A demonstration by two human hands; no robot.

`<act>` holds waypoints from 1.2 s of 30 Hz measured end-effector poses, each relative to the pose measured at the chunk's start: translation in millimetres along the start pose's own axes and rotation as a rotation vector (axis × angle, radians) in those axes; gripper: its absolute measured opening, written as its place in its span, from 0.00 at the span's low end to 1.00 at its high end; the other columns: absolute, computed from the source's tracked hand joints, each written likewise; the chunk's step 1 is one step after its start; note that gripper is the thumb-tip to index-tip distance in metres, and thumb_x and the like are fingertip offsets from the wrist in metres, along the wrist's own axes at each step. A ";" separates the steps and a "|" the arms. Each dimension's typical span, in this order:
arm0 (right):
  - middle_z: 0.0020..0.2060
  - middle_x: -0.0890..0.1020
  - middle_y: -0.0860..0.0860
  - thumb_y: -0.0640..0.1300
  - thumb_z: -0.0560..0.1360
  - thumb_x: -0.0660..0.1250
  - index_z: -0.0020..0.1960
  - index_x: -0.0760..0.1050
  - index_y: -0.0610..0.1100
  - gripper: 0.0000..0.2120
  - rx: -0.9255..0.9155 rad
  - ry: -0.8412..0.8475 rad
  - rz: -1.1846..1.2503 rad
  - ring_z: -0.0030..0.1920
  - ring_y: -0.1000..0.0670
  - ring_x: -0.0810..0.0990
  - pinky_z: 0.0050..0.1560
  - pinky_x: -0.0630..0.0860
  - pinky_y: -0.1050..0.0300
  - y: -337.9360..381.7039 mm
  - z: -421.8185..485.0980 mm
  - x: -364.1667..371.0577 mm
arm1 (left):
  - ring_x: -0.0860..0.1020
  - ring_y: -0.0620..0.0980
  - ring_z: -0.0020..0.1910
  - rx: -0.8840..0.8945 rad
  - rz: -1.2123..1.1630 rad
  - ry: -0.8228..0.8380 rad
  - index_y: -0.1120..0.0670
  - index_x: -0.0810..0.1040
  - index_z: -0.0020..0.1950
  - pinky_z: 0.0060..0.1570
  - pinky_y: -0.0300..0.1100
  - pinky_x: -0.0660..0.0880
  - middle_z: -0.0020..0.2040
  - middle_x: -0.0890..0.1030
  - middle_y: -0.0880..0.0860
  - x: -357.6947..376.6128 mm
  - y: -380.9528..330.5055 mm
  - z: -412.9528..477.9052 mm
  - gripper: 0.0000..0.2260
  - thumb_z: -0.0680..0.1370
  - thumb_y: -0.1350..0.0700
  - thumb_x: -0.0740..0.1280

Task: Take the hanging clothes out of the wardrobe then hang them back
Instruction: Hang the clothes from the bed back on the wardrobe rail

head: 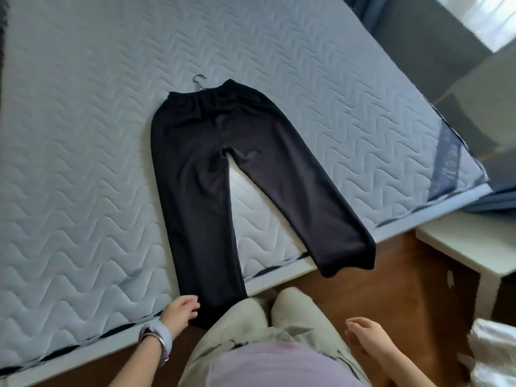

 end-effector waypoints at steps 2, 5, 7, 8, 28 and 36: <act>0.33 0.82 0.47 0.41 0.76 0.63 0.46 0.79 0.41 0.07 0.024 0.011 -0.040 0.30 0.50 0.76 0.28 0.68 0.63 20.1 12.0 -11.4 | 0.74 0.54 0.51 0.012 -0.039 0.013 0.61 0.71 0.64 0.42 0.41 0.67 0.57 0.76 0.59 5.4 -23.2 4.3 0.14 0.81 0.59 0.56; 0.29 0.81 0.47 0.39 0.75 0.64 0.44 0.79 0.39 0.06 0.062 0.056 -0.098 0.29 0.49 0.76 0.28 0.69 0.63 58.0 37.7 -21.7 | 0.74 0.53 0.52 0.019 -0.094 0.010 0.60 0.71 0.63 0.44 0.42 0.68 0.57 0.76 0.58 8.6 -56.2 12.4 0.13 0.81 0.58 0.56; 0.25 0.78 0.46 0.35 0.74 0.64 0.43 0.78 0.34 0.05 0.056 0.090 -0.116 0.26 0.48 0.74 0.24 0.70 0.64 93.8 61.7 -22.4 | 0.74 0.53 0.52 0.052 -0.123 -0.021 0.59 0.73 0.62 0.50 0.42 0.68 0.56 0.77 0.57 5.3 -86.4 24.8 0.13 0.80 0.58 0.57; 0.24 0.76 0.46 0.34 0.74 0.64 0.42 0.77 0.34 0.05 0.033 0.102 -0.122 0.24 0.49 0.73 0.20 0.68 0.66 116.0 74.7 -22.0 | 0.75 0.52 0.52 0.073 -0.130 -0.047 0.59 0.73 0.61 0.50 0.42 0.68 0.55 0.77 0.56 2.6 -104.2 33.4 0.12 0.80 0.58 0.57; 0.59 0.78 0.45 0.40 0.77 0.59 0.59 0.76 0.41 0.14 -1.150 -0.089 -0.538 0.62 0.46 0.73 0.62 0.66 0.59 731.6 344.7 130.7 | 0.56 0.51 0.76 0.581 0.811 -0.738 0.50 0.56 0.75 0.72 0.56 0.54 0.76 0.59 0.51 -15.6 -462.6 432.4 0.28 0.76 0.41 0.44; 0.67 0.70 0.42 0.44 0.78 0.58 0.70 0.62 0.41 0.21 -1.024 0.012 -0.682 0.65 0.41 0.70 0.63 0.69 0.50 852.3 382.7 198.0 | 0.61 0.52 0.72 0.670 0.859 -0.834 0.51 0.63 0.71 0.66 0.56 0.55 0.72 0.69 0.54 -15.0 -455.7 446.4 0.26 0.74 0.43 0.53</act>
Point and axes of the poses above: each hand's wrist, its own z-axis towards the middle knuckle, its own x-axis out of the palm, y = z × x, the point moved 2 cm from there along z, towards the middle knuckle
